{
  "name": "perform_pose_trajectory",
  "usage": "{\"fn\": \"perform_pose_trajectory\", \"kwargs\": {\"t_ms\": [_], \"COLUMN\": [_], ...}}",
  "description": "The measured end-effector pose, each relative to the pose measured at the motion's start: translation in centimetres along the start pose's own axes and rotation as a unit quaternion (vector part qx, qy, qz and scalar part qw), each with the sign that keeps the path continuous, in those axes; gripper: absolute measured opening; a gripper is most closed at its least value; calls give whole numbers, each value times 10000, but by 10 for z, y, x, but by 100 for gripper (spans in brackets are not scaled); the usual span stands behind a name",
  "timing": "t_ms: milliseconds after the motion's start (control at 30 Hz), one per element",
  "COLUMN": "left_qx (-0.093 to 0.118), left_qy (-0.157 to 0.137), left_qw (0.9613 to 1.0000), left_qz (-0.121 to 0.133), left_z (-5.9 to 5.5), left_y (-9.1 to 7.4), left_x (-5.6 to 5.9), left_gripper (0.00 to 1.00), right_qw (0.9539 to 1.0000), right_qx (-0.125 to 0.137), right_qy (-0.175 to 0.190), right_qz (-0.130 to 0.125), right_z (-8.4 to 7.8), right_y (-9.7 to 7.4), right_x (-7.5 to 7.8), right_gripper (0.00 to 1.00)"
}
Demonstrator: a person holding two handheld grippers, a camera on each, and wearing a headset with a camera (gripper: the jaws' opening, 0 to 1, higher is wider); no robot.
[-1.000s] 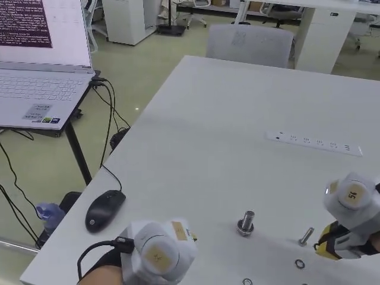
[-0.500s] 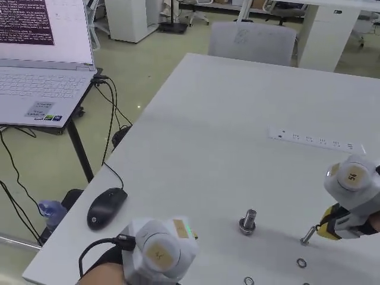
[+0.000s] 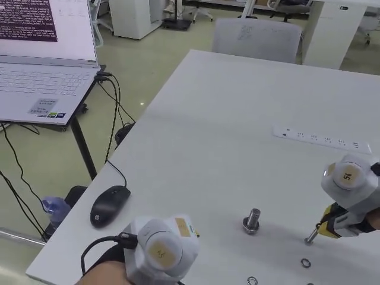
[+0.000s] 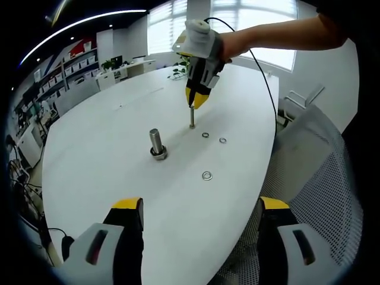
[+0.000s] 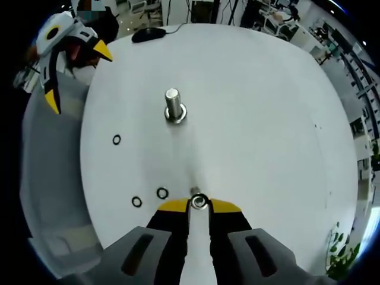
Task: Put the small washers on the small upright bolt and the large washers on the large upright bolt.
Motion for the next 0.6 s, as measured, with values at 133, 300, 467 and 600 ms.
{"fn": "perform_pose_trajectory", "kwargs": {"t_ms": [133,300,467,600], "left_qx": [-4,-20,-36,-69], "left_qy": [-2,-12,-26,-38], "left_qw": [10000,10000,10000,10000], "left_qz": [-9,-10,-23,-36], "left_z": [0,-2,-4,-6], "left_y": [0,-1,-1,-1], "left_x": [-1,-3,-3,-3], "left_gripper": [78,78,77,77], "right_qw": [10000,10000,9999,9999], "right_qx": [-4,-43,-65,-87], "right_qy": [-11,-27,-26,-45], "right_qz": [18,47,89,116], "right_z": [1,0,-1,-1], "right_y": [4,9,16,22], "right_x": [1,1,-2,-3], "right_gripper": [13,13,13,13]}}
Point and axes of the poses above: the centre of the closed fingertips' face, and the gripper's own axes: y roughly forward along the fingers, x roughly to its right, z roughly out of its top, the point moved 8 cm from there along -y, roughly backward along the fingers, and after that the axes turned 14 degrees about -z, right-handed, at the moved point
